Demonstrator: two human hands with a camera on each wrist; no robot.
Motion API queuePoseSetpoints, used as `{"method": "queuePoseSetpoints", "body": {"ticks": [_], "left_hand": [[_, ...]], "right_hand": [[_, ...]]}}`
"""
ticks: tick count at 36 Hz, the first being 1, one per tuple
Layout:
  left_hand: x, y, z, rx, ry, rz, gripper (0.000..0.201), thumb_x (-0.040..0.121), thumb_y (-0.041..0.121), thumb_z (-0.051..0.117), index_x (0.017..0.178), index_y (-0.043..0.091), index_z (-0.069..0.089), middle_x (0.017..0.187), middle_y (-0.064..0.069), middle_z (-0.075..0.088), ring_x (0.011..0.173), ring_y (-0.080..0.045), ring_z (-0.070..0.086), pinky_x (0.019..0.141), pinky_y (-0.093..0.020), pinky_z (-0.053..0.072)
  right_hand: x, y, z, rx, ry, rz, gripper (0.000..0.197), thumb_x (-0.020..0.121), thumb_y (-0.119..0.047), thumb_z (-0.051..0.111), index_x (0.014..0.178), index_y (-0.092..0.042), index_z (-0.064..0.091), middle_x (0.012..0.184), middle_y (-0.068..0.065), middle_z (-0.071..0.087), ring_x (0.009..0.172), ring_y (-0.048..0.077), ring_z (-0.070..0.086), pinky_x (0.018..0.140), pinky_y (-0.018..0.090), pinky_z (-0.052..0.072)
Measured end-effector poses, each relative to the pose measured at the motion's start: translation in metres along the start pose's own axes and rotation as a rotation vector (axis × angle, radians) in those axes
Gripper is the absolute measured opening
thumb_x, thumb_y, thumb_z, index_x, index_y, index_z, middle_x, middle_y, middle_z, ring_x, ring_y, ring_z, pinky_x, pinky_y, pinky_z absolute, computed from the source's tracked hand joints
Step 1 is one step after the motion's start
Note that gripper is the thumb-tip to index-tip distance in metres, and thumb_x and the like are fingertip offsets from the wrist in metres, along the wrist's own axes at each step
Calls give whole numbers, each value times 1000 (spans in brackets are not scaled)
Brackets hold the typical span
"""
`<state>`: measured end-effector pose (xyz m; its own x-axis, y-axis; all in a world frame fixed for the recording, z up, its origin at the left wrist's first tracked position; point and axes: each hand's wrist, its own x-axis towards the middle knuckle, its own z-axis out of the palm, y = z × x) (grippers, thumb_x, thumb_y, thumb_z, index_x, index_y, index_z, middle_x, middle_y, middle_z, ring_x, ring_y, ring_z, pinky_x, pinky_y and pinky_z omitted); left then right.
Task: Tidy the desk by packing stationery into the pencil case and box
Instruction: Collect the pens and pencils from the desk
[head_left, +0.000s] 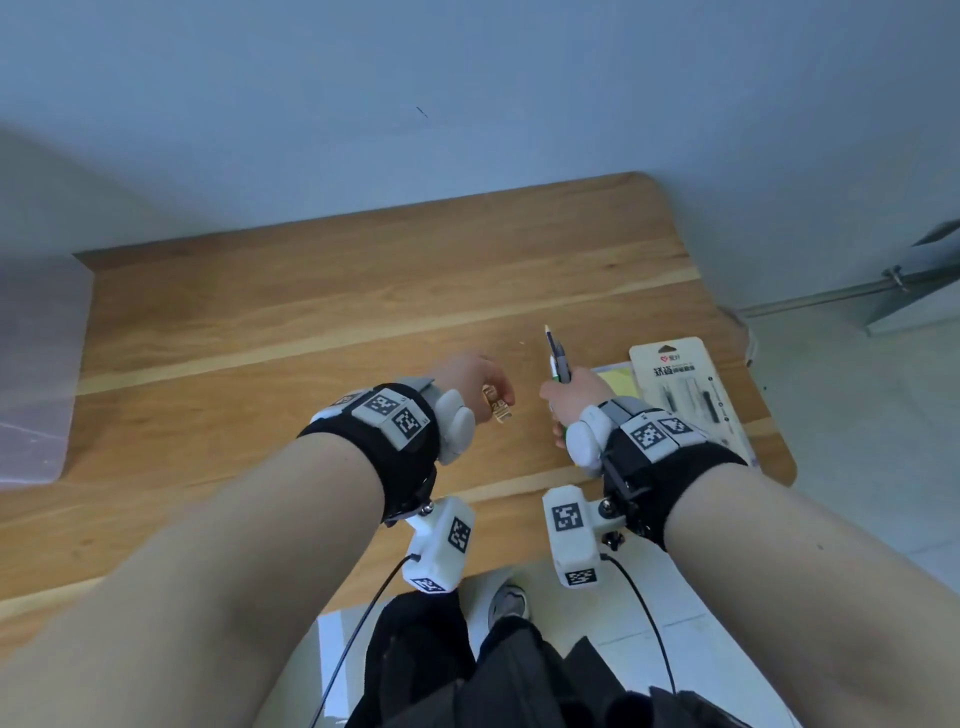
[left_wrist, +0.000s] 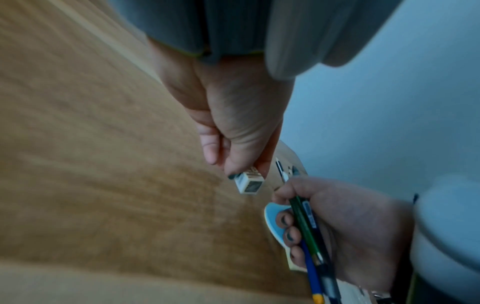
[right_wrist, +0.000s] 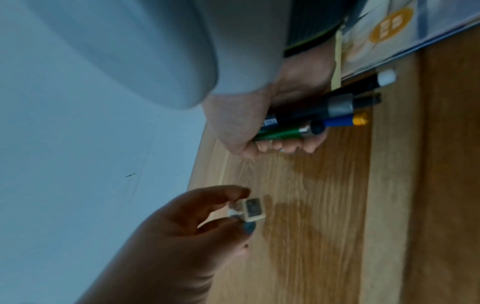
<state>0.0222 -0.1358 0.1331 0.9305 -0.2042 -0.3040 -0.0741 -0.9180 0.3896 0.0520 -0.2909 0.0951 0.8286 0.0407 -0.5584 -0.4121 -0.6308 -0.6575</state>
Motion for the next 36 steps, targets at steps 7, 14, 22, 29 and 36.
{"method": "queuePoseSetpoints", "body": {"ticks": [7,14,22,29,36], "left_hand": [[-33,-57,-46,39,125,-112,35,84,4,61,110,25,70,121,-4,56,104,-24,56,81,-31,47],[-43,-112,-103,83,247,-105,41,86,-2,52,108,25,72,124,-2,56,105,-22,55,75,-25,37],[-37,-171,-157,-8,355,-93,50,82,1,43,116,26,68,125,0,63,109,-23,60,88,-35,51],[-31,-235,-194,-264,576,-229,35,83,10,54,109,29,68,111,9,67,89,-8,61,72,-23,48],[-27,-280,-214,-348,487,-264,20,86,14,57,96,27,68,110,6,69,98,-12,64,86,-28,51]], "right_hand": [[-17,-103,42,-244,-46,-200,16,84,-25,47,76,-12,43,73,11,55,69,29,56,68,34,47],[-9,-178,76,-511,43,-373,21,84,-30,53,76,-11,46,68,5,54,58,22,50,51,25,35],[11,-258,101,-693,95,-354,32,86,-36,55,66,-14,41,63,1,46,57,18,47,49,24,34],[33,-284,126,-711,122,-284,30,84,-34,57,67,-14,41,64,0,46,66,20,51,49,24,34],[43,-309,130,-743,65,-89,33,88,-40,52,70,-14,41,70,1,47,69,19,50,72,29,44]]}}
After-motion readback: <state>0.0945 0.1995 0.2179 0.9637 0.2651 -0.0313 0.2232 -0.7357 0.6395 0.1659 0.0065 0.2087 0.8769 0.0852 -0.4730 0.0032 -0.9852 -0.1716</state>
